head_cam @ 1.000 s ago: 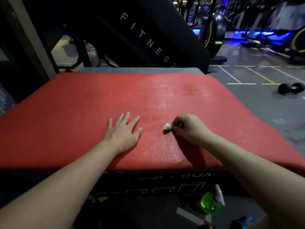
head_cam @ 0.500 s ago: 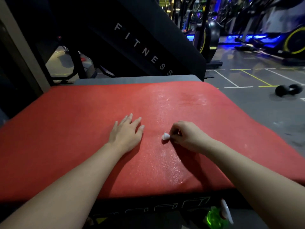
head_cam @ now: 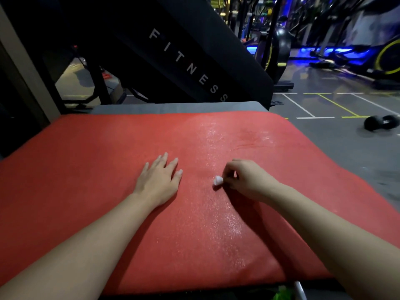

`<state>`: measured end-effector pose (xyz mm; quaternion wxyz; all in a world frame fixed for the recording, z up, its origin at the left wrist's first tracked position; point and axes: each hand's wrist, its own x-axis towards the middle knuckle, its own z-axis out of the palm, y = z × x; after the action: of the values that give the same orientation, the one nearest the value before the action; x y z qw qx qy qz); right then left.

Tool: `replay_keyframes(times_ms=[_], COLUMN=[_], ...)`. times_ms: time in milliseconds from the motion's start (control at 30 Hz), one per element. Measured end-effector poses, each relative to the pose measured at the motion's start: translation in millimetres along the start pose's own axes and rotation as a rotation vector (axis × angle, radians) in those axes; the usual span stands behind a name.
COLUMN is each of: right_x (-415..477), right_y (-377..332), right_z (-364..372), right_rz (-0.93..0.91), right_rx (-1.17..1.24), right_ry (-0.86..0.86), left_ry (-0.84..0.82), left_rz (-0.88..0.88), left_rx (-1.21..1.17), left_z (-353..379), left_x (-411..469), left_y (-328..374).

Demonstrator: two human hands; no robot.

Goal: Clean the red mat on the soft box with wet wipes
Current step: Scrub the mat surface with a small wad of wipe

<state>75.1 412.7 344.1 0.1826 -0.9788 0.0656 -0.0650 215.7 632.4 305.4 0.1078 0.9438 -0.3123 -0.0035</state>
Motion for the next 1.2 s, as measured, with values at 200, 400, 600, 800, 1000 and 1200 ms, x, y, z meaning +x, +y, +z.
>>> replay_keyframes(times_ms=[200, 400, 600, 800, 1000, 1200], right_x=[-4, 10, 70, 70, 139, 179], right_y=[6, 14, 33, 36, 51, 61], right_z=[-22, -3, 7, -14, -4, 7], right_rz=[-0.084, -0.087, 0.01, -0.103, -0.043, -0.022], right_rx=[0.134, 0.133, 0.029, 0.128, 0.009, -0.043], right_ry=[-0.224, -0.08, 0.123, -0.167, 0.014, 0.13], left_ry=[0.016, 0.155, 0.114, 0.011, -0.005, -0.009], left_rz=[0.006, 0.01, 0.032, 0.039, 0.028, 0.032], left_rx=[-0.001, 0.072, 0.057, 0.07, 0.078, 0.061], left_z=[2, 10, 17, 19, 17, 17], left_x=[11, 24, 21, 28, 28, 29], left_y=[-1, 1, -2, -5, -4, -6])
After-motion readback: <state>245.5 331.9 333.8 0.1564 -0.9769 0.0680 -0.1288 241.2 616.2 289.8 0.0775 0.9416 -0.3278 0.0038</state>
